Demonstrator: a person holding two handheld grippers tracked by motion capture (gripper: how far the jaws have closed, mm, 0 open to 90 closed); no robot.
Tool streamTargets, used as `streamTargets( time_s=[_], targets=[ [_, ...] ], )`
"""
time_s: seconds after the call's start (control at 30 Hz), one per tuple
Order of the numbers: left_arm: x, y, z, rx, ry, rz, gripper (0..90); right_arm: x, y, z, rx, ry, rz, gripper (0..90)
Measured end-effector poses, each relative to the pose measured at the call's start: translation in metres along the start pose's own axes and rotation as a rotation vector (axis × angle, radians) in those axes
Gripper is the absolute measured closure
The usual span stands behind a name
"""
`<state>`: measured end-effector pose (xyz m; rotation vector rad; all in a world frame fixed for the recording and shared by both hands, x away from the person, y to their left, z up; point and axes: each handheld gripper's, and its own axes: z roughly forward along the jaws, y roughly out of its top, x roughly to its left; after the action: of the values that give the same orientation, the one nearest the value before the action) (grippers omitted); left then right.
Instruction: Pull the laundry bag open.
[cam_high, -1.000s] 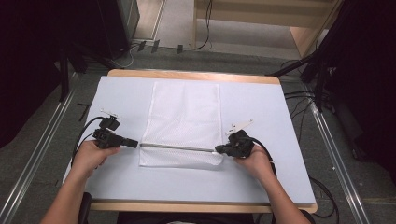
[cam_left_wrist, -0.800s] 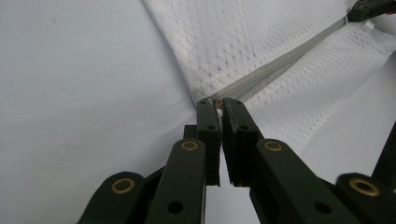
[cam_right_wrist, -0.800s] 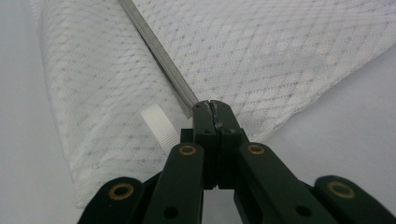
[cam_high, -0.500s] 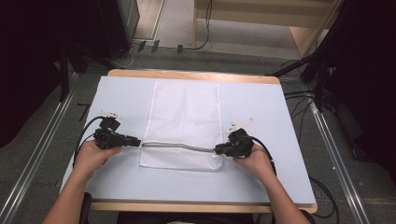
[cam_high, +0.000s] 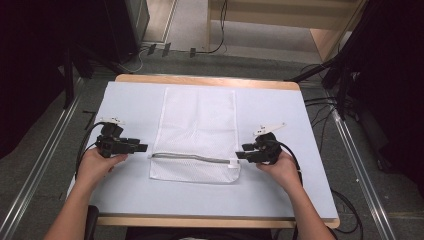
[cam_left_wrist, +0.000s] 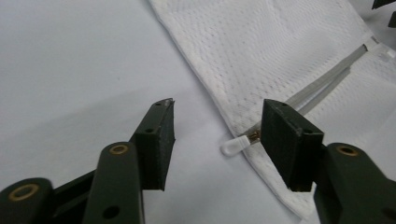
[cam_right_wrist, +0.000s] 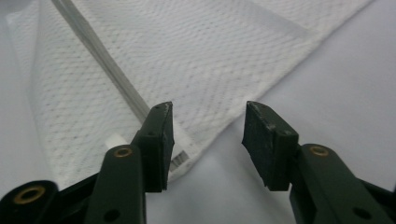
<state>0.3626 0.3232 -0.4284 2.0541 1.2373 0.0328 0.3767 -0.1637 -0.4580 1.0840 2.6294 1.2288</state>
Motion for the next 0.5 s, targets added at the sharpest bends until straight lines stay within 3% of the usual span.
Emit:
streamTargets(
  time_s=[0.07, 0.23, 0.5],
  targets=[
    [0.003, 0.0, -0.001, -0.009, 0.016, 0.01, 42.7, -0.005, -0.002, -0.002, -0.005, -0.013, 0.013, 49.3],
    [0.012, 0.001, -0.001, -0.027, 0.044, -0.009, 36.4, -0.015, -0.008, -0.006, -0.027, -0.058, 0.051, 43.3],
    [0.021, 0.002, 0.003, -0.026, 0.081, -0.027, 34.3, -0.026, -0.015, -0.011, -0.037, -0.108, 0.109, 38.9]
  ],
)
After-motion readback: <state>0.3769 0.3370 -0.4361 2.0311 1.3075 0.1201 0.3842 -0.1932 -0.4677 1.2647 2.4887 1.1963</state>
